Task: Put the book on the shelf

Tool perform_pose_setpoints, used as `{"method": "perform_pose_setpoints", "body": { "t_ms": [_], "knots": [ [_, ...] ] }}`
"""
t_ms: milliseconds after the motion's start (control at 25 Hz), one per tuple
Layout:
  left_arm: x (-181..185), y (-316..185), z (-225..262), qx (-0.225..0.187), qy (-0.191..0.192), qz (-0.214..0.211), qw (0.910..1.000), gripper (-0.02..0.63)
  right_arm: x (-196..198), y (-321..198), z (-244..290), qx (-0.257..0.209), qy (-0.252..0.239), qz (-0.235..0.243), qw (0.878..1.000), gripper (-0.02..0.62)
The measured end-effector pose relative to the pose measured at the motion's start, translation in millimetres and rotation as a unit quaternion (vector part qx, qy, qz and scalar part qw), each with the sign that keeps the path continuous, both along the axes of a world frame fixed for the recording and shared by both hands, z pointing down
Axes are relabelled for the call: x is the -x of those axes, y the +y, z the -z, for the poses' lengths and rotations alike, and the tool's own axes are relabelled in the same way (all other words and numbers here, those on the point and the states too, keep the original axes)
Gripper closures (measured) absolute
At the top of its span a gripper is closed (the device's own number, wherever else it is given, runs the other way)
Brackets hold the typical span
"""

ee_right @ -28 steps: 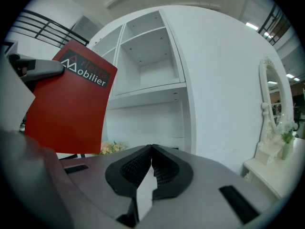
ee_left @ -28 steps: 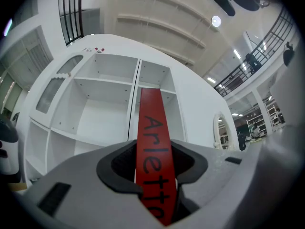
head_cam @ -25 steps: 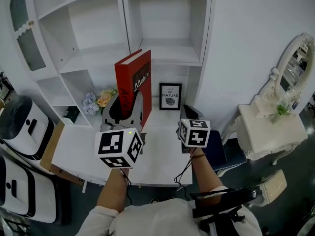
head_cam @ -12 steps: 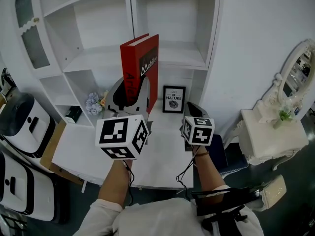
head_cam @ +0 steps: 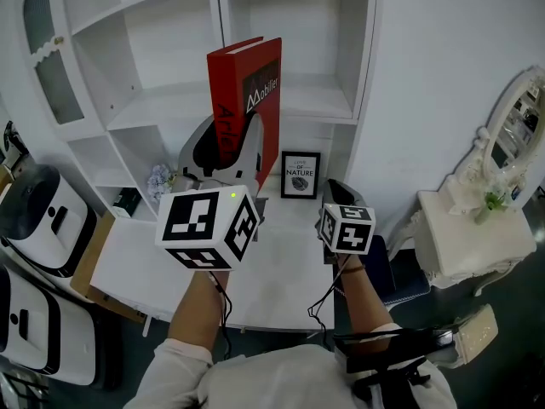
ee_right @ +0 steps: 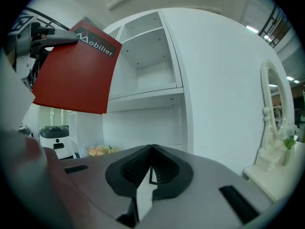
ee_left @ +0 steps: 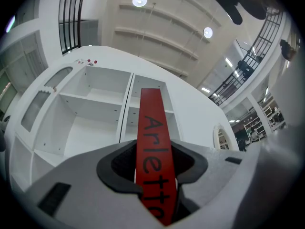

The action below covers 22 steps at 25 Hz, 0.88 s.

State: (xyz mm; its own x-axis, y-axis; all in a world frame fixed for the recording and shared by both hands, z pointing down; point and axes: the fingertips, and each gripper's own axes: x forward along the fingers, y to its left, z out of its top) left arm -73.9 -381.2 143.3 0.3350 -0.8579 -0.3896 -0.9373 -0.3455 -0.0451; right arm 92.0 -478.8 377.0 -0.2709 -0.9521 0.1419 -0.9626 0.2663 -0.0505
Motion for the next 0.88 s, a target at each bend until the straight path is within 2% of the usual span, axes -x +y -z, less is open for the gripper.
{"method": "perform_pose_setpoints", "body": {
  "t_ms": [480, 880],
  "knots": [
    [-1.0, -16.6, 38.7, -0.029, 0.015, 0.021, 0.9992, 0.433, -9.8, -11.0, 7.7, -0.006, -0.005, -0.001, 1.0, 0.574],
    [-2.4, -26.6, 67.9, -0.05, 0.017, 0.021, 0.9984, 0.433, -12.2, -20.5, 5.8, -0.001, 0.003, -0.001, 1.0, 0.574]
  ]
}}
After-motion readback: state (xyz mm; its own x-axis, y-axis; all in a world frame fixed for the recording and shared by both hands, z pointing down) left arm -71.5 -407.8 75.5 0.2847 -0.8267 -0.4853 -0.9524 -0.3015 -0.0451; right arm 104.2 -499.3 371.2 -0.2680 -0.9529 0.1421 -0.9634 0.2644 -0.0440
